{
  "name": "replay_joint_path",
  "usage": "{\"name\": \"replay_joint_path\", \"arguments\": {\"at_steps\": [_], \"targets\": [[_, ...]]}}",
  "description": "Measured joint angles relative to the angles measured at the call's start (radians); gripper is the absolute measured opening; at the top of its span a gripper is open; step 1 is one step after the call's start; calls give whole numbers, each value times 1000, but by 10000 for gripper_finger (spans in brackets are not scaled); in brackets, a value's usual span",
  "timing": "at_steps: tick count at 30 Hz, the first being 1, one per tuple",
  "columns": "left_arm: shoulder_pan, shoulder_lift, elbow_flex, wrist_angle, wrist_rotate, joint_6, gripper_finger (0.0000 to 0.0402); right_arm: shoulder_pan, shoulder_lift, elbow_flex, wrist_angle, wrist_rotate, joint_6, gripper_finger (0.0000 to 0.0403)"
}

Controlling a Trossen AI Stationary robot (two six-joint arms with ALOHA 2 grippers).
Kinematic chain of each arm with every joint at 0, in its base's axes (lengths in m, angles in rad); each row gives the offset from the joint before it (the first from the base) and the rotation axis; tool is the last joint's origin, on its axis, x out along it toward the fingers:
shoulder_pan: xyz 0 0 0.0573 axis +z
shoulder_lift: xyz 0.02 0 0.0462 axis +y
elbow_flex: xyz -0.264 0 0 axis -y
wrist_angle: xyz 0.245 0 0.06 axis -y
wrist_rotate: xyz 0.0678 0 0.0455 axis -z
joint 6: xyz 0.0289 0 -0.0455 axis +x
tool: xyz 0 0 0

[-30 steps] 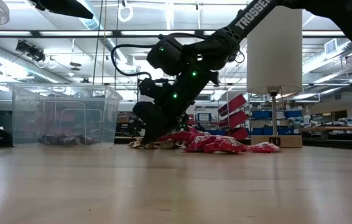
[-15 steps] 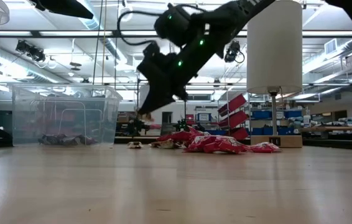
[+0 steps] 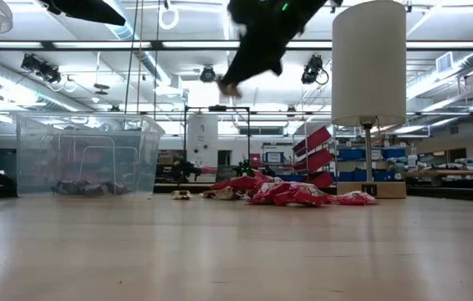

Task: Sort candy
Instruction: Put the gold chocolate into the bottom right transparent bin

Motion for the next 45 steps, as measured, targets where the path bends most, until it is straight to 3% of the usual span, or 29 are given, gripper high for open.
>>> {"name": "replay_joint_path", "arguments": {"at_steps": [8,20,25,37,41,45], "targets": [[0,0,0,4,0,0,82,54,-181,0,-143,5,91,0],[0,0,0,6,0,0,82,120,-328,0,-361,-2,259,0],[0,0,0,6,0,0,82,140,-367,0,-544,-87,413,0],[0,0,0,9,0,0,82,263,-423,0,-864,-430,763,0],[0,0,0,9,0,0,82,323,-428,0,-923,-472,862,0],[0,0,0,9,0,0,82,379,-428,0,-1060,-434,913,0]]}}
